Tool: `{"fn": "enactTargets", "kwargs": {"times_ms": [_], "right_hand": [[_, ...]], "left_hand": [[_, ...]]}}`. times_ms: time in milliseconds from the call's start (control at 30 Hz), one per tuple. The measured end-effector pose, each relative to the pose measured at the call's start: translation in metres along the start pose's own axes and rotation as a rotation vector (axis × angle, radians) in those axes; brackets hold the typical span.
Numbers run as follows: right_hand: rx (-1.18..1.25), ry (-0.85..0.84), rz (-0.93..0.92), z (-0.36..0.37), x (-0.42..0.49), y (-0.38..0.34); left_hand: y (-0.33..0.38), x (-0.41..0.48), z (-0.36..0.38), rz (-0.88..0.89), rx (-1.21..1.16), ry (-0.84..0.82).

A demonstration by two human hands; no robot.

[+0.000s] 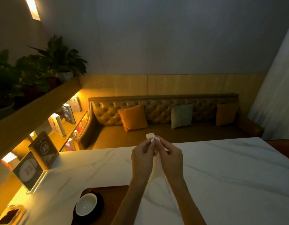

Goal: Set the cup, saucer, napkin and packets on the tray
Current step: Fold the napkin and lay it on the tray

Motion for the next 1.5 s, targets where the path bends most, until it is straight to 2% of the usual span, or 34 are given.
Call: {"fn": "enactTargets", "kwargs": {"times_ms": [233,433,500,567,667,700,800,867,1033,1133,1200,1267,1333,1433,1500], "right_hand": [[-0.116,-0.030,-0.192,0.012,-0.018,-0.008],[-0.177,-0.039,-0.325,0.012,-0.029,-0.007],[-0.152,-0.028,-0.283,0.005,-0.027,-0.006],[-0.064,-0.046,-0.174,-0.001,-0.021,-0.003],[0.084,-0.115,-0.054,-0.009,-0.010,-0.004],[0.110,-0.134,-0.046,-0.012,-0.006,-0.006],[0.117,-0.212,-0.081,-0.024,0.006,-0.015],[0.111,-0.238,-0.102,-0.031,0.016,-0.019],[0.060,-0.295,-0.215,-0.047,0.041,-0.047],[0.044,-0.317,-0.311,-0.055,0.054,-0.079],[0.068,-0.375,-0.287,-0.056,0.062,-0.095],[0.100,-0.447,-0.180,-0.056,0.068,-0.094],[0.128,-0.458,-0.068,-0.057,0.067,-0.082],[0.228,-0.411,0.061,-0.053,0.060,-0.060],[0.311,-0.396,0.167,-0.050,0.056,-0.038]], "left_hand": [[0.009,-0.010,-0.019,-0.025,-0.052,0.033],[0.020,-0.028,-0.024,-0.080,-0.163,-0.069],[0.023,-0.033,-0.025,-0.092,-0.144,-0.155],[0.025,-0.035,-0.030,-0.018,0.010,-0.169],[0.022,-0.028,-0.056,0.048,0.261,0.079],[0.021,-0.023,-0.063,0.023,0.286,0.087],[0.014,-0.004,-0.065,-0.063,0.300,-0.165],[0.018,0.004,-0.063,-0.047,0.256,-0.270],[0.052,0.028,-0.057,0.145,0.178,-0.215],[0.080,0.040,-0.044,0.190,0.097,-0.267],[0.099,0.049,-0.034,0.193,0.078,-0.287],[0.113,0.058,-0.028,0.196,0.006,-0.275],[0.115,0.065,-0.026,0.144,-0.131,-0.265],[0.071,0.058,-0.024,-0.119,-0.420,-0.256],[0.023,0.038,-0.019,-0.310,-0.443,-0.261]]}}
Point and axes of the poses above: each hand's wrist, its own x-axis towards the middle knuckle, its own z-axis out of the palm, y = z × x, the point moved 5 cm from there along x, towards the middle knuckle, and after that the axes turned 3 degrees about z, right-handed, at the moved point
